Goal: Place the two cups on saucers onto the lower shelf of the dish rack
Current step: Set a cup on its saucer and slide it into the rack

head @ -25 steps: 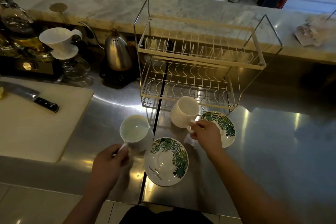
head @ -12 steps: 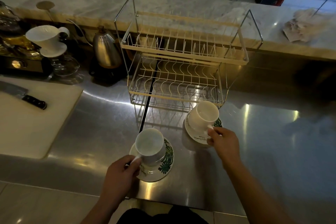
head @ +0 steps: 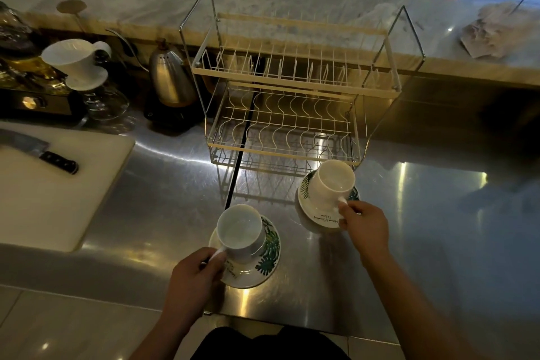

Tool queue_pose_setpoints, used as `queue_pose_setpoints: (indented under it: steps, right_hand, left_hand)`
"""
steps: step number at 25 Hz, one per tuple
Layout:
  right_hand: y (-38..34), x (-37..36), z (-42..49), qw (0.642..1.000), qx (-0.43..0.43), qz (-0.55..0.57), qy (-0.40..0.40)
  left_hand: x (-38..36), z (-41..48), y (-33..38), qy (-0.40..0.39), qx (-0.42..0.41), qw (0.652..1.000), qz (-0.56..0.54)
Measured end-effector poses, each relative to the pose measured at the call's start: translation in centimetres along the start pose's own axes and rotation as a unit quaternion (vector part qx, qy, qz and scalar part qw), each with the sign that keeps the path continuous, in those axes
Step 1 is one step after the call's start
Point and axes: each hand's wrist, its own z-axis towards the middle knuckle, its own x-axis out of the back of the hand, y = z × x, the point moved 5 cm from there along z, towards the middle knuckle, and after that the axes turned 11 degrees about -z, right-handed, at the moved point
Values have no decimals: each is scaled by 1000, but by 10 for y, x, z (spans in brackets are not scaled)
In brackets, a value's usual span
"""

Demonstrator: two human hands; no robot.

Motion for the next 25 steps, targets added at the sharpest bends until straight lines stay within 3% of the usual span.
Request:
queue_pose_setpoints:
  steps: [20,25]
  right_hand:
    - [-6,8,0,998,28,-52,20]
    - [4,4,-3,998,19,-55,-7]
  left_hand:
    - [10,-7,-8,-3,-4,1000,-2]
    - [7,-12,-10,-4,-13,1000,20]
